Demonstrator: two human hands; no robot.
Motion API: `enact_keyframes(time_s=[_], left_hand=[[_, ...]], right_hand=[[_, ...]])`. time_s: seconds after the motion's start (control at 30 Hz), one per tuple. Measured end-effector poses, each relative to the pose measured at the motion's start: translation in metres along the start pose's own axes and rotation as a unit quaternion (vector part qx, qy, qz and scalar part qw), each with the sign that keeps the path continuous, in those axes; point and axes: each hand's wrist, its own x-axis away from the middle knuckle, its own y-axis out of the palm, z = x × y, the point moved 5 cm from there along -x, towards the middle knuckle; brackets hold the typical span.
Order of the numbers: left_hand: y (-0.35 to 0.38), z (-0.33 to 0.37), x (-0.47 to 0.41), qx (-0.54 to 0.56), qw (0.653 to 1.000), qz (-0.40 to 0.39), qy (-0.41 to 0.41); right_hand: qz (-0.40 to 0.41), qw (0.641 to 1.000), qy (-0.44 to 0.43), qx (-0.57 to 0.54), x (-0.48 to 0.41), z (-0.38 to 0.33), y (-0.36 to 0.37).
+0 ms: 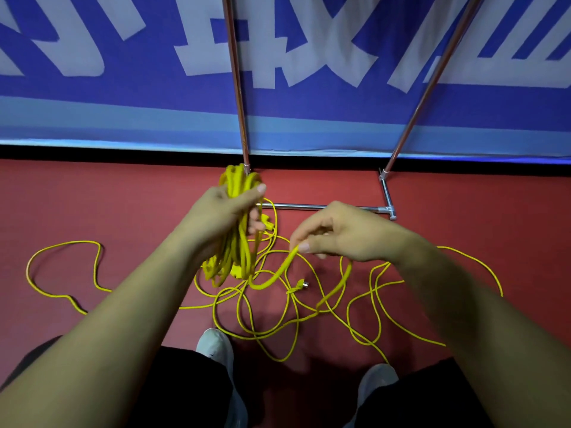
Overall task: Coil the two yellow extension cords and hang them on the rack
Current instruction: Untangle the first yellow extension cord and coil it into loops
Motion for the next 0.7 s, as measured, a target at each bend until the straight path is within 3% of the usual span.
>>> enact_keyframes(time_s=[0.1, 0.2, 0.3, 0.37, 0.5, 0.57, 0.7], left_hand=[[0.021, -0.005, 0.008, 0.010, 0.993, -0.101, -0.059], [0.031, -0.003, 0.014, 0.055, 0.983, -0.142, -0.104], [0.043, -0.002, 0.019, 0.075, 0.972, -0.192, -0.112], [0.048, -0.002, 0.019, 0.104, 0.967, -0.209, -0.105], [0.036, 0.005, 0.010, 0.176, 0.961, -0.189, -0.095], [0.027, 0.007, 0.006, 0.188, 0.961, -0.176, -0.098], [0.015, 0.008, 0.008, 0.158, 0.968, -0.165, -0.106]], right_hand=[[0.085, 0.990, -0.004, -0.108, -0.008, -0.003, -0.003], [0.182, 0.961, -0.003, -0.210, -0.008, 0.006, -0.015], [0.236, 0.949, 0.005, -0.209, -0.007, 0.015, -0.026], [0.212, 0.963, 0.013, -0.166, -0.006, 0.024, -0.029], [0.045, 0.994, 0.085, -0.044, 0.005, 0.072, -0.025], [0.061, 0.989, 0.110, -0.070, 0.011, 0.087, -0.029], [0.188, 0.946, 0.078, -0.252, 0.008, 0.076, -0.041]])
